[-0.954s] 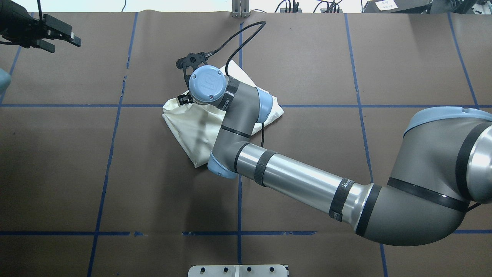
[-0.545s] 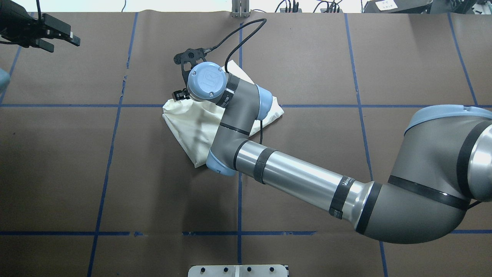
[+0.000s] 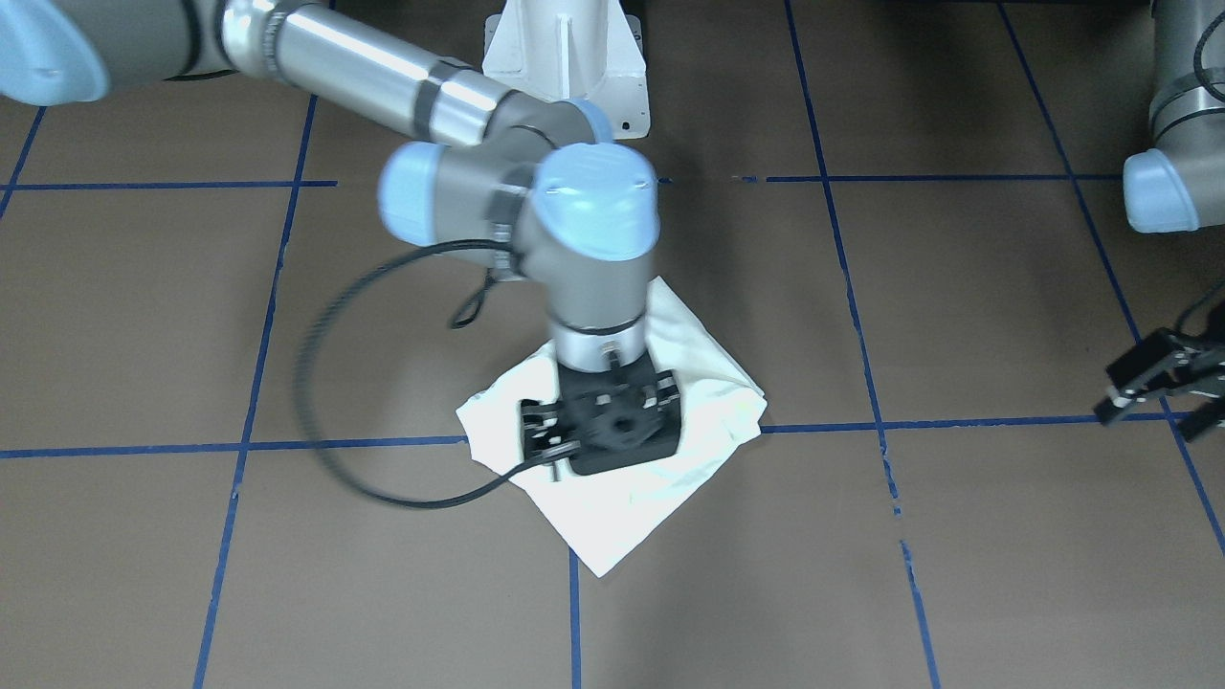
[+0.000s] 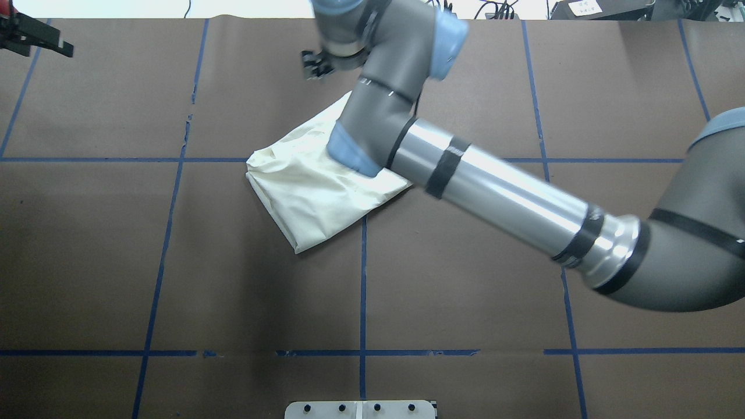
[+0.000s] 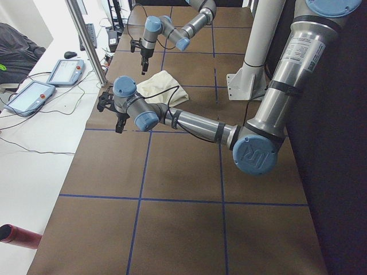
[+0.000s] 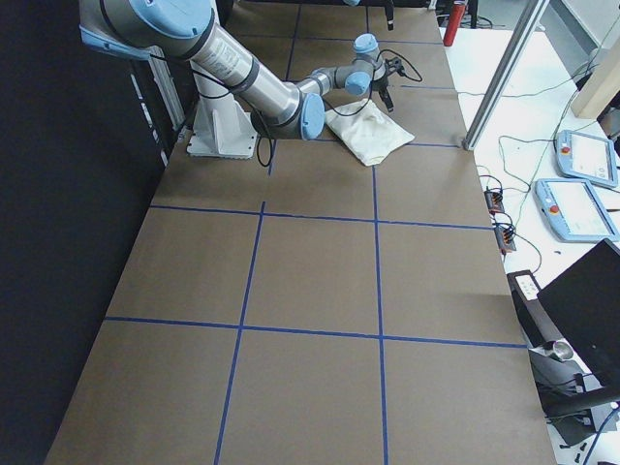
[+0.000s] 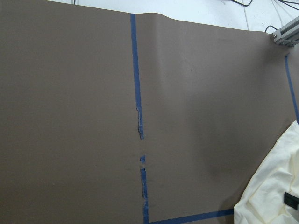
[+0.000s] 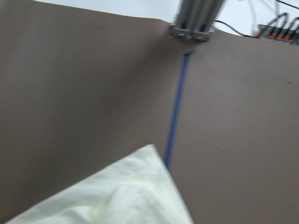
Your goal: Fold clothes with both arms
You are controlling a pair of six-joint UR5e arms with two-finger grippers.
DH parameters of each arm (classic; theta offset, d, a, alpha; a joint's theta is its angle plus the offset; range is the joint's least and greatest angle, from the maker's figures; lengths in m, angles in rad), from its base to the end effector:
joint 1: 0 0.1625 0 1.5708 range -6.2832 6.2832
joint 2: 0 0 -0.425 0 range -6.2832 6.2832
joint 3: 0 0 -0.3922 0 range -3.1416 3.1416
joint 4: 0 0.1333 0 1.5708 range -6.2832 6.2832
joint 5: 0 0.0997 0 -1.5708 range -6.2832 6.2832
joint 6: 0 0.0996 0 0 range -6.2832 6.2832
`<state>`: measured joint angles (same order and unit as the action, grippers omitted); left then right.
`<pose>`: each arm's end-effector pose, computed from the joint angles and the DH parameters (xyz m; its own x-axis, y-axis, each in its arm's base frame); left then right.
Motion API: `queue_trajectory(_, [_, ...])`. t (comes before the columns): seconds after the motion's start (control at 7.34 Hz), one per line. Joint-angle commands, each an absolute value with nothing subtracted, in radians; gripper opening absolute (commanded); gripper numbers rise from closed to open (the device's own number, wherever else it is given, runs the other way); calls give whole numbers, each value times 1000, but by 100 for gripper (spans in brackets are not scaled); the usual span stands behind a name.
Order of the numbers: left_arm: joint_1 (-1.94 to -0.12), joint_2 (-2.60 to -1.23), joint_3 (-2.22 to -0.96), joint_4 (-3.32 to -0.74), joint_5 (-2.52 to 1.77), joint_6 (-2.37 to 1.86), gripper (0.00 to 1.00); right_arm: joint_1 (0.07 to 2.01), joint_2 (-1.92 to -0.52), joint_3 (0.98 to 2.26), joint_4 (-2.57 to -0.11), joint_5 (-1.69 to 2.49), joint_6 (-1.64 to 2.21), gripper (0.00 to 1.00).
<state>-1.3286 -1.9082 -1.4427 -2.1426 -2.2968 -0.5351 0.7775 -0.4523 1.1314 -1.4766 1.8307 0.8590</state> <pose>0.0901 -0.6448 0.4647 0.6149 0.1931 -0.7646 0.1665 0.9159 0.3652 -0.5131 -0.6562 0.1011 0.7454 -0.1520 0.6490 -0.0833 0.9448 0.3170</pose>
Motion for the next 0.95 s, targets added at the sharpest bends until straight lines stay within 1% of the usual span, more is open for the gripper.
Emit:
queue_trajectory(0.0, [-1470, -1881, -1293, -2135, -2235, -164, 100, 999, -701, 1360, -1673, 1966, 541, 100])
queue_trajectory(0.14, [-1520, -1882, -1229, -2134, -2235, -64, 100, 1120, -762, 1367, -1724, 2061, 336, 100])
queue_trajectory(0.41, [-1568, -1876, -1229, -2114, -2240, 6, 100, 1364, -967, 1373, -1717, 2378, 130, 100])
queue_trajectory(0.55, [-1581, -1872, -1226, -2118, -2246, -36, 100, 1420, -1024, 1405, -1715, 2378, 106, 100])
queue_trajectory(0.68, [-1589, -1817, -1279, -2135, -2253, -54, 100, 1425, -1111, 1458, -1691, 2373, 100, 100])
queue_trajectory(0.82, [-1588, -1759, -1317, -2181, -2249, -52, 100, 1425, -1180, 1474, -1634, 2369, 118, 100])
